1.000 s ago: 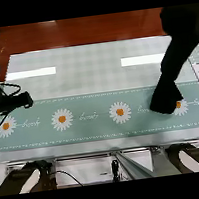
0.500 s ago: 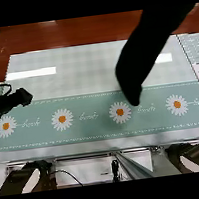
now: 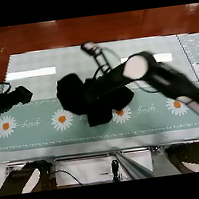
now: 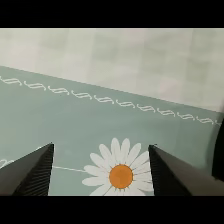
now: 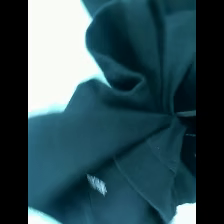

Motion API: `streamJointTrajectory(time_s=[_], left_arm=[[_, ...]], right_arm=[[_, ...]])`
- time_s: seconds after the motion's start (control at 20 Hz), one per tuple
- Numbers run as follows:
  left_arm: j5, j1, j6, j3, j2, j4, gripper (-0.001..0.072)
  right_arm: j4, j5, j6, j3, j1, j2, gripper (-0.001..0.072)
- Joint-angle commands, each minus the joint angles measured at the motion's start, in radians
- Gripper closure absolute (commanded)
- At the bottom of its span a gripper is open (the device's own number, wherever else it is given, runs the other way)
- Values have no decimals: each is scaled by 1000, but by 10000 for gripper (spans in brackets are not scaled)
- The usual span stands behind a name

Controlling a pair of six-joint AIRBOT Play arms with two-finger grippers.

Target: Fold the shirts.

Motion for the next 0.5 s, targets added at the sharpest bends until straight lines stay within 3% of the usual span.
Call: streamJointTrajectory(time_s=[0.0, 0.05, 0.25, 0.3, 0.45], left_arm=[[11, 1, 0, -23, 1, 0, 5], [29, 1, 11, -36, 0, 0, 4], [4, 1, 132, -40, -19, 0, 4], [-28, 1, 193, -40, -31, 0, 4], [-207, 5, 230, -50, -134, -73, 4]], right_arm=[[158, -118, -19, -36, 53, -161, 569], [192, -110, -7, -36, 28, -164, 97], [134, 119, -70, 23, -186, -77, 92], [115, 159, -71, 25, -269, -29, 92], [-42, 219, -66, -24, -518, 130, 93]])
